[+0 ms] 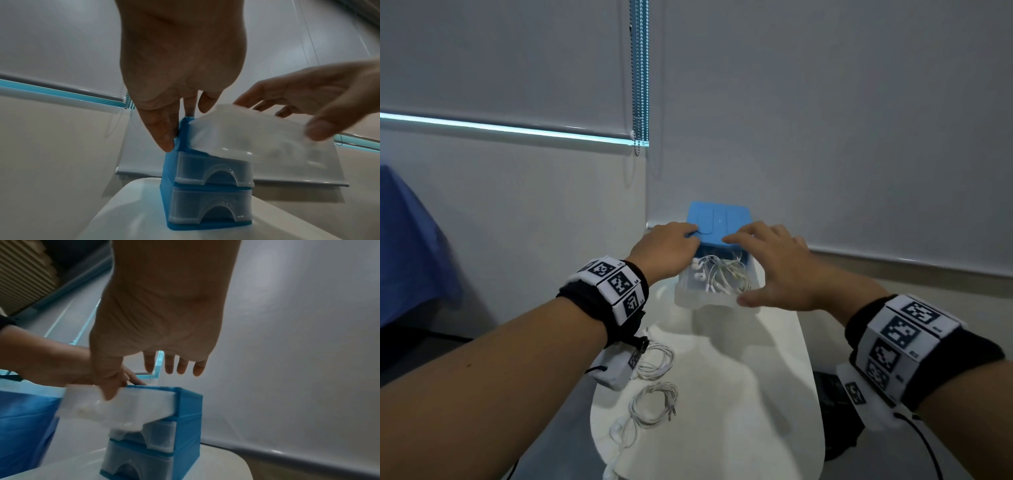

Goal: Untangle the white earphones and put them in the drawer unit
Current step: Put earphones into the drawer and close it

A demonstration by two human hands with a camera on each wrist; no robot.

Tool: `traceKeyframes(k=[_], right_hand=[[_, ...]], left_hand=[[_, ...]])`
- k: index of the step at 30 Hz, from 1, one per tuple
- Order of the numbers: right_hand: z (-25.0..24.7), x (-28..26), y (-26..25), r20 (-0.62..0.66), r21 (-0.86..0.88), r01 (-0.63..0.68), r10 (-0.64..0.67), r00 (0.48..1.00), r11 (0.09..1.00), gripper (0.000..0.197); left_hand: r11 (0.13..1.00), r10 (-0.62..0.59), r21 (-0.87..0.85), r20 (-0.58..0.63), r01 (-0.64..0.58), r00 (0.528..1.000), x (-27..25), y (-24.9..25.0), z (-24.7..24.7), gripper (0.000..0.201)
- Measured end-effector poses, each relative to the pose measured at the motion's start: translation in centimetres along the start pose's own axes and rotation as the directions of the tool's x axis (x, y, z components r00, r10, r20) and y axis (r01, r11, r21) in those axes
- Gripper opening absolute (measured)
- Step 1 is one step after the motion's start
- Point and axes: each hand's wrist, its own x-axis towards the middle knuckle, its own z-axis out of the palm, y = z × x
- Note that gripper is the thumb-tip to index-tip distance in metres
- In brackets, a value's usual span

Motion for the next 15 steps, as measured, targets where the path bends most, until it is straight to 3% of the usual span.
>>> traceKeyframes(k=[7,11,13,15], right_hand=[[1.5,4.4,1.3,-0.059,0.188,-0.180,0.194,0.979,0.966,0.082],[2.4,5.9,1.5,-0.118,0.217,-0.201,0.230,0.966,0.955,0.042],[2.7,6.0,1.4,-0.158,0.209,-0.188,0.223,0.962,0.960,0.036],[2.7,5.9,1.3,-0.161,0.194,-0.195,0.228,0.960,0.961,0.034]], left_hand=[[0.999,-0.007,-0.052,-0.048,0.004,0.999,0.1,-0.3,0.4,0.043],[0.996,0.004,-0.086,-0.071,-0.010,0.997,0.4,-0.9,1.0,0.044],[0.991,-0.035,-0.133,-0.135,0.017,0.990,0.7,-1.5,1.4,0.040],[0.958,-0.149,-0.269,-0.167,0.100,0.975,0.7,-2.0,1.9,0.035]])
